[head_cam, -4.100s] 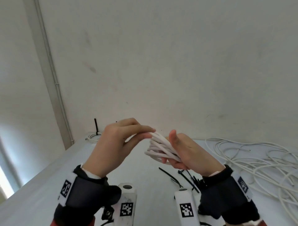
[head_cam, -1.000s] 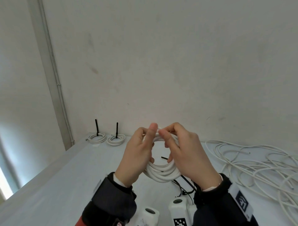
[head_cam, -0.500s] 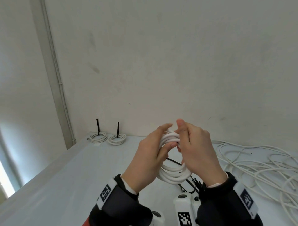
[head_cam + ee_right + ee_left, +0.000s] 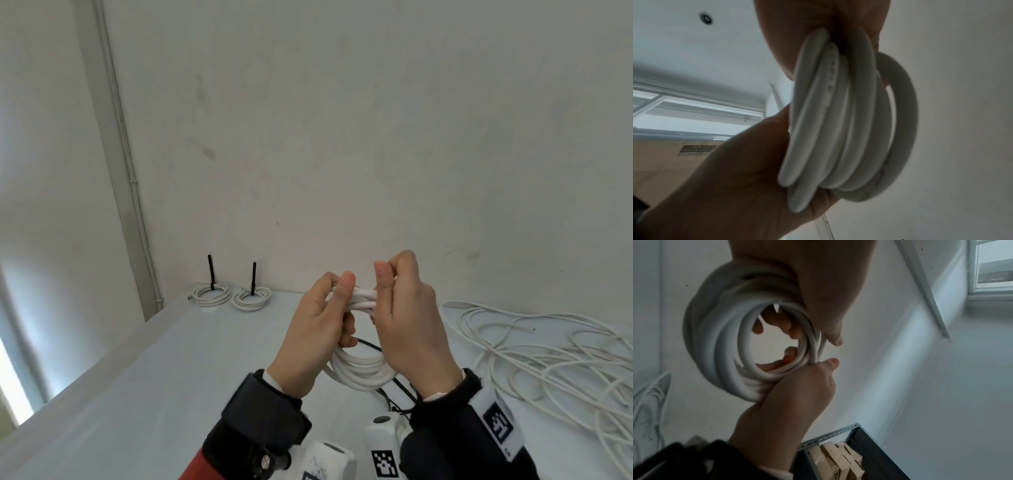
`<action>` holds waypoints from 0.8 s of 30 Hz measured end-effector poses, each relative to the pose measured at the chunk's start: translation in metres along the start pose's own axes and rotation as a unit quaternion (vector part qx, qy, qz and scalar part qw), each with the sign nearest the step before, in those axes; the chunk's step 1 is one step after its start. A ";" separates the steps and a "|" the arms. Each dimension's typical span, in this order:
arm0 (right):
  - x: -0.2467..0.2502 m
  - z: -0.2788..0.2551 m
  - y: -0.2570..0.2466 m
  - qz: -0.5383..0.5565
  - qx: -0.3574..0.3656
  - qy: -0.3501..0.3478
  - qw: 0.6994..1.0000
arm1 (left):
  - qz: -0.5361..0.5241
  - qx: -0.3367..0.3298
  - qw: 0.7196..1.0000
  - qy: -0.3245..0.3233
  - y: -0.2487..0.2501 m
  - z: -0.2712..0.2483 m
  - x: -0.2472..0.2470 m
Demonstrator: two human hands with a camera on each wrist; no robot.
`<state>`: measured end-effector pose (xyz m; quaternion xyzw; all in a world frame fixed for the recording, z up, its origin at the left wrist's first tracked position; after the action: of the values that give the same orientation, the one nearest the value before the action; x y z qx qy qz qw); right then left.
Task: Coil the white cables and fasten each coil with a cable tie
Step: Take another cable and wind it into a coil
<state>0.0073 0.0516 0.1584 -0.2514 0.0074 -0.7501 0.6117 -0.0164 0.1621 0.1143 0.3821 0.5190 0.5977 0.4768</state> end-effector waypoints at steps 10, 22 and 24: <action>-0.001 -0.011 0.003 -0.013 0.059 -0.014 0.998 | -0.049 0.062 0.997 0.026 -0.019 0.003 -0.001; -0.020 -0.032 0.049 0.008 -0.070 -0.187 0.980 | 0.007 0.112 0.985 0.131 -0.064 0.030 0.031; -0.016 -0.043 0.064 -0.046 -0.089 -0.220 0.970 | 0.028 0.106 0.980 0.169 -0.070 0.036 0.048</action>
<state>0.0509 0.0375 0.0950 -0.4635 -0.0719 -0.7004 0.5380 0.0174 0.2182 0.0498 0.3382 0.6414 0.6083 0.3228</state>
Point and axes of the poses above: each hand's wrist, its own z-axis towards the middle knuckle, its own x-axis out of the back of the hand, y = z × x, the point moved 9 cm from there along z, towards the middle knuckle, and after that the axes turned 13 degrees about x, right-handed, at the moved point
